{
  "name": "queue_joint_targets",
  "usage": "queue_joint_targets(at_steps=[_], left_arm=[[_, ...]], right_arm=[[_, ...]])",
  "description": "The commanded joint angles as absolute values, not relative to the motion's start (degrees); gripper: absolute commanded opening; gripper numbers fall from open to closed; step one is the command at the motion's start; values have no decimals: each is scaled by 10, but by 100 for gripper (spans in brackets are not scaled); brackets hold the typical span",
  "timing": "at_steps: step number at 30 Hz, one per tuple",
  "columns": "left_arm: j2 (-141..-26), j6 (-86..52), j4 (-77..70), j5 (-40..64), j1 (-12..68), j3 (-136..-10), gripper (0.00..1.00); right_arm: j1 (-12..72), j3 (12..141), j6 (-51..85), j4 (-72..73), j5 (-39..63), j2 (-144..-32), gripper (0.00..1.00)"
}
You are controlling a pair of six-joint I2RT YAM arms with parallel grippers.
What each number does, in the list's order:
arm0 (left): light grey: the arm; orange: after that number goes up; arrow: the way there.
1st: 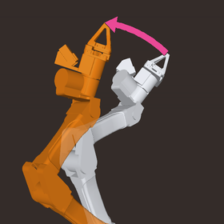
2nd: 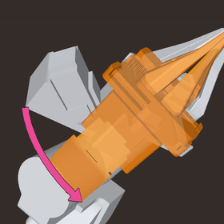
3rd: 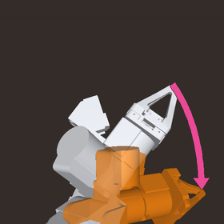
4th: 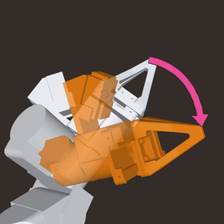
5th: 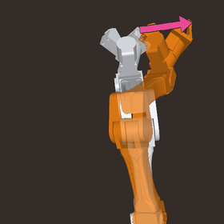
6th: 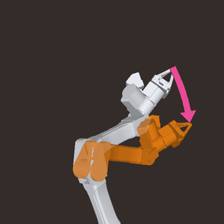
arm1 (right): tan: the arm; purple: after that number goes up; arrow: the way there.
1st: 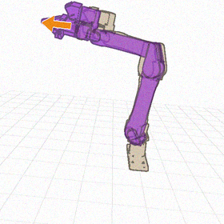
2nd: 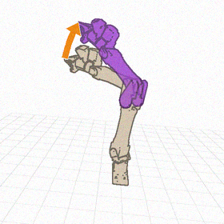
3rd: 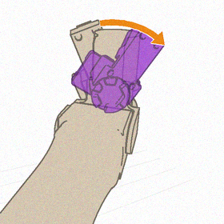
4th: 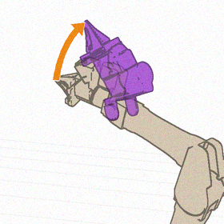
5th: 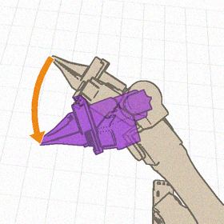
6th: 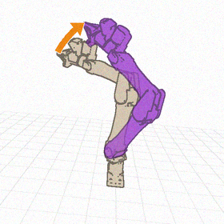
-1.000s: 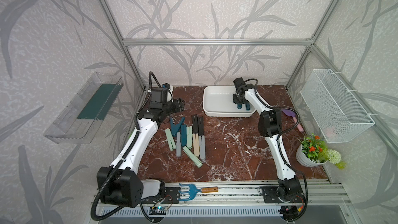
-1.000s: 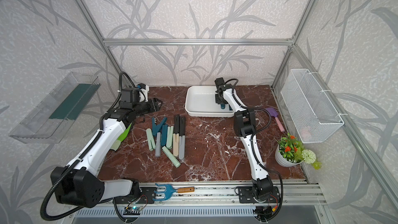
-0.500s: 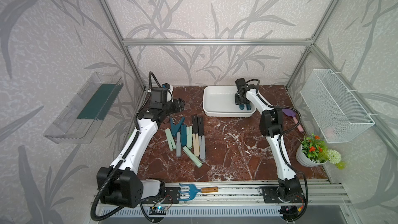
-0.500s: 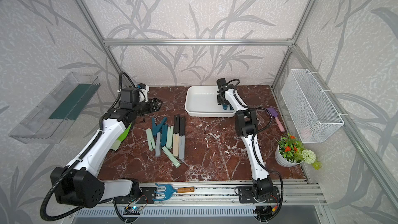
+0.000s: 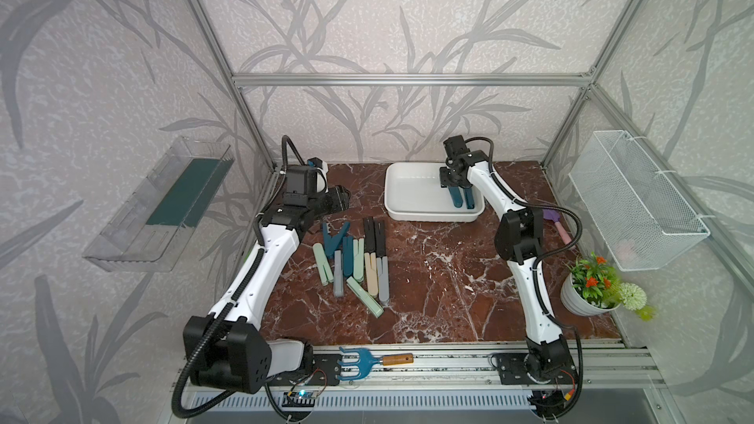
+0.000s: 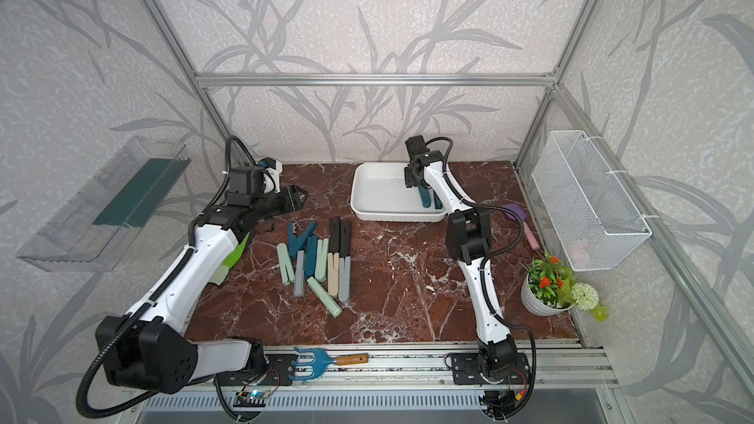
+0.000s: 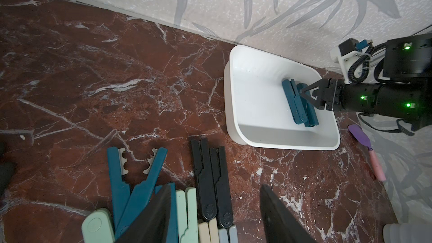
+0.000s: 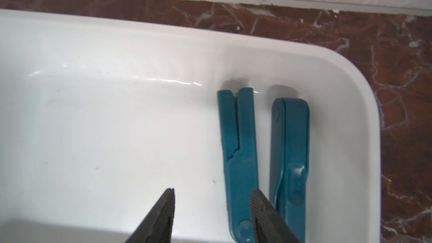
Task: Put the pruning pliers into the storage box
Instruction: Adjust the pruning pliers in the storage box.
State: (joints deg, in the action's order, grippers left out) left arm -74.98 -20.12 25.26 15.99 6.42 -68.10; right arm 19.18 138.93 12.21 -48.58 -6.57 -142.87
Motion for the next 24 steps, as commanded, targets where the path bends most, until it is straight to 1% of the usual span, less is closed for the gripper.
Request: queue_joint_targets(at_steps=[1,6,17,24], left_arm=[[-743,-195,256,154,64,-691,61],[-732,-192,265,142,64,-692,61],[-732,-192,264,137,64,-689,61],[-742,-193,261,145,65,-683,61]], right_arm=[[197,1369,135,-452,-34,-1443,51],[182,1415,155,-457,20,-1498,50],[156,1410,153,-448,-23,-1508,50],[132,1432,143,-458,2,-1520,50]])
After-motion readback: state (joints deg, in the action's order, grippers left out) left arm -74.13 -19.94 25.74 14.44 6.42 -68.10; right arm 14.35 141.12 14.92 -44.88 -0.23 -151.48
